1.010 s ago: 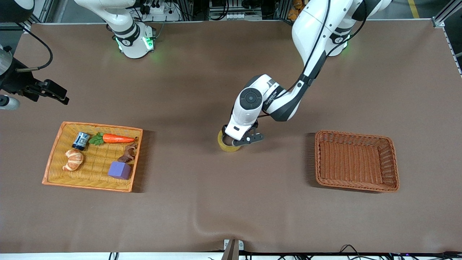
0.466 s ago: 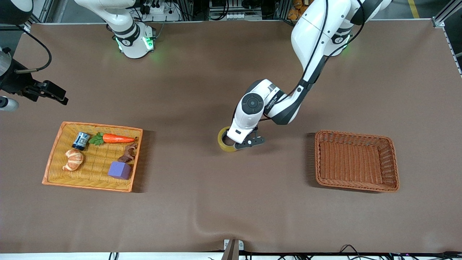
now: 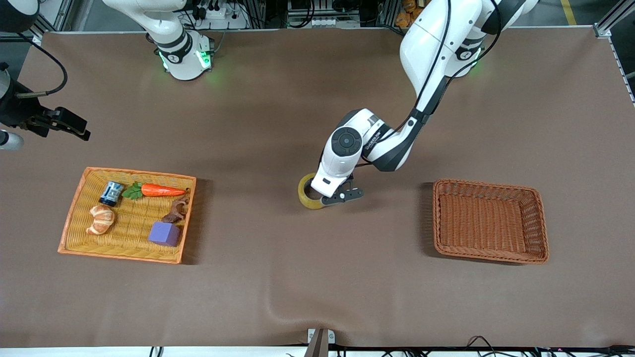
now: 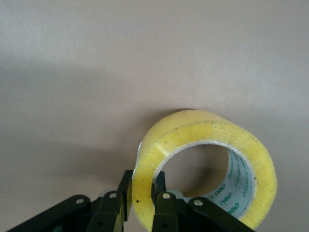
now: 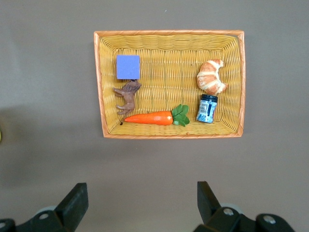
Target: Transfer tape with both arms
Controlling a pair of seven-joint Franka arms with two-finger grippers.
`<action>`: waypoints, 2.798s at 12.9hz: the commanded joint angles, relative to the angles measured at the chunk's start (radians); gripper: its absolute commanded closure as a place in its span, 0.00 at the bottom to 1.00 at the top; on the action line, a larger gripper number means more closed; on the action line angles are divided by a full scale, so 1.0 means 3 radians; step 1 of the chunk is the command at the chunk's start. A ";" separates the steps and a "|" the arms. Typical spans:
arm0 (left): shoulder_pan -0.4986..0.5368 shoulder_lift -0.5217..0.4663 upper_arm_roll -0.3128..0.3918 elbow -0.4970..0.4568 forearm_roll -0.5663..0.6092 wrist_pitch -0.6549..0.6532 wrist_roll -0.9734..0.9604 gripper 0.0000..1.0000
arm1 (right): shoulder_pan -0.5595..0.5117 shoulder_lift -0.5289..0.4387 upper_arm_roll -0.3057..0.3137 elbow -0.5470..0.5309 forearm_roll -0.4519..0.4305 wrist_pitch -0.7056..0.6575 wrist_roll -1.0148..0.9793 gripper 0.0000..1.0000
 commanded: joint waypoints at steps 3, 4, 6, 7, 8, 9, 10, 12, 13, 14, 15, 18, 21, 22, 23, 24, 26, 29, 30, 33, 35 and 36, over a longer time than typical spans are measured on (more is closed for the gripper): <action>0.0384 -0.0747 0.0046 -0.0068 0.0238 -0.0341 -0.0135 1.00 | -0.0057 0.0014 0.0066 0.0040 -0.0029 -0.0029 0.0001 0.00; 0.0548 -0.0839 0.0021 -0.0058 0.0183 -0.0473 -0.0043 1.00 | -0.0082 0.0019 0.0066 0.0045 -0.0003 -0.0024 0.0006 0.00; 0.0900 -0.0972 -0.0066 -0.0048 0.0162 -0.0734 0.0400 1.00 | -0.0073 0.0024 0.0061 0.0050 -0.0003 -0.0023 0.0001 0.00; 0.1079 -0.0993 -0.0071 -0.0007 0.0045 -0.0903 0.0636 1.00 | -0.0062 0.0034 0.0061 0.0050 -0.0003 -0.0013 -0.0004 0.00; 0.1273 -0.0998 -0.0071 0.0013 -0.0002 -0.1031 0.0942 1.00 | -0.0062 0.0044 0.0061 0.0055 -0.0003 0.0007 -0.0009 0.00; 0.1453 -0.1009 -0.0076 0.0008 -0.0012 -0.1123 0.1345 1.00 | -0.0067 0.0045 0.0061 0.0055 -0.0003 0.0022 -0.0009 0.00; 0.1561 -0.1019 -0.0066 -0.0007 -0.0012 -0.1165 0.1642 1.00 | -0.0062 0.0045 0.0066 0.0055 -0.0003 0.0018 -0.0009 0.00; 0.1791 -0.1004 -0.0061 -0.0017 0.0023 -0.1221 0.2174 1.00 | -0.0052 0.0045 0.0066 0.0055 0.0002 0.0018 -0.0009 0.00; 0.1944 -0.0978 -0.0056 -0.0037 0.0024 -0.1226 0.2516 1.00 | -0.0052 0.0045 0.0066 0.0055 0.0002 0.0017 -0.0009 0.00; 0.2082 -0.0948 -0.0061 -0.0048 0.0024 -0.1226 0.2798 1.00 | -0.0047 0.0045 0.0071 0.0055 0.0002 0.0023 -0.0009 0.00; 0.2190 -0.0922 -0.0061 -0.0053 0.0029 -0.1226 0.3034 1.00 | -0.0042 0.0045 0.0076 0.0060 0.0002 0.0023 -0.0009 0.00; 0.2395 -0.0805 -0.0046 -0.0053 0.0049 -0.1226 0.3561 1.00 | 0.0014 0.0050 0.0071 0.0076 0.0002 0.0023 -0.0014 0.00; 0.2538 -0.0661 -0.0041 -0.0053 0.0172 -0.1216 0.3879 1.00 | 0.0101 0.0055 0.0076 0.0081 0.0002 0.0023 -0.0014 0.00; 0.2543 -0.0615 -0.0036 -0.0053 0.0172 -0.1211 0.3920 1.00 | 0.0106 0.0055 0.0076 0.0081 0.0002 0.0023 -0.0009 0.00; 0.2559 -0.0595 -0.0035 -0.0053 0.0172 -0.1216 0.3921 1.00 | 0.0101 0.0055 0.0071 0.0081 -0.0003 0.0023 -0.0009 0.00; 0.2544 -0.0595 -0.0025 -0.0048 0.0177 -0.1221 0.3900 0.90 | 0.0081 0.0055 0.0071 0.0086 0.0002 0.0023 -0.0009 0.00; 0.2538 -0.0600 -0.0030 -0.0063 0.0187 -0.1237 0.3864 0.69 | 0.0071 0.0055 0.0061 0.0091 -0.0003 0.0012 -0.0019 0.00; 0.2528 -0.0640 -0.0030 -0.0038 0.0375 -0.1237 0.3920 0.00 | 0.0096 0.0055 0.0066 0.0101 0.0002 0.0002 -0.0019 0.00; 0.2528 -0.0742 -0.0035 -0.0033 0.0493 -0.1247 0.3926 0.00 | 0.0096 0.0055 0.0066 0.0101 0.0002 -0.0003 -0.0014 0.00; 0.2528 -0.1145 -0.0066 0.0084 0.0520 -0.1416 0.3926 0.00 | 0.0091 0.0050 0.0066 0.0101 0.0002 -0.0008 -0.0019 0.00; 0.2513 -0.1365 -0.0081 0.0213 0.0540 -0.1431 0.3956 0.00 | 0.0086 0.0045 0.0066 0.0101 0.0002 -0.0013 -0.0019 0.00; 0.2518 -0.1508 -0.0122 0.0208 0.0489 -0.1507 0.3972 0.00 | 0.0081 0.0050 0.0066 0.0101 0.0002 -0.0008 -0.0014 0.00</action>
